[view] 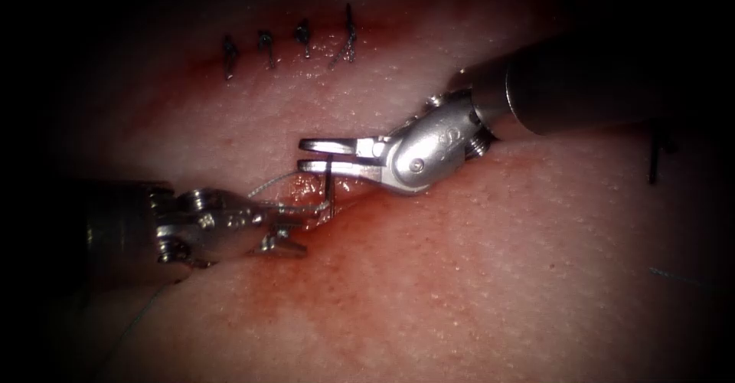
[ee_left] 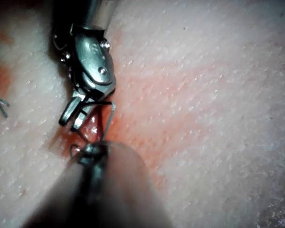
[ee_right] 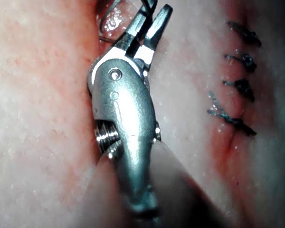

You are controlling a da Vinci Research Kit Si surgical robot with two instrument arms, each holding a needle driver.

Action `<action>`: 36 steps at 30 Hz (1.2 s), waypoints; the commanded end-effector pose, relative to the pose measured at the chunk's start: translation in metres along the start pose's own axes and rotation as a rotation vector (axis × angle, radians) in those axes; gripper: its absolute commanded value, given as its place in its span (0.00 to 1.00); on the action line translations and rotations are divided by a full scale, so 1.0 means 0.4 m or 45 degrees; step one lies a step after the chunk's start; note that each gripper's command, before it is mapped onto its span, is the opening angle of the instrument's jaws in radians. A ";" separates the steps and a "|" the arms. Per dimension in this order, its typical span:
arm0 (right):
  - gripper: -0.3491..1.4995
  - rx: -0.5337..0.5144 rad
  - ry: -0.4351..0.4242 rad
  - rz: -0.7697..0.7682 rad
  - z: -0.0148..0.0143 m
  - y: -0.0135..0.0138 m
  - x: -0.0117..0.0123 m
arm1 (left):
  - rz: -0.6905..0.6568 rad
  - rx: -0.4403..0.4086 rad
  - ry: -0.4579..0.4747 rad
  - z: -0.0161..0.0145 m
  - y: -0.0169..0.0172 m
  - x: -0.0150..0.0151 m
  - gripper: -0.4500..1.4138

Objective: Wound Closure

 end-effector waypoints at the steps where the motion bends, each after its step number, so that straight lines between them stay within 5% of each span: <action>1: 0.00 0.000 -0.007 0.014 0.0013 -0.0011 -0.0014 | -0.007 -0.008 0.010 0.0013 0.0026 0.0008 0.30; 12: 0.00 -0.014 -0.062 0.130 0.0016 0.0002 -0.0020 | 0.013 0.039 0.140 0.0016 0.0146 0.0056 0.27; 36: 0.00 -0.064 -0.083 0.241 0.0046 -0.0009 -0.0026 | 0.060 0.017 0.173 0.0067 0.0156 0.0018 0.27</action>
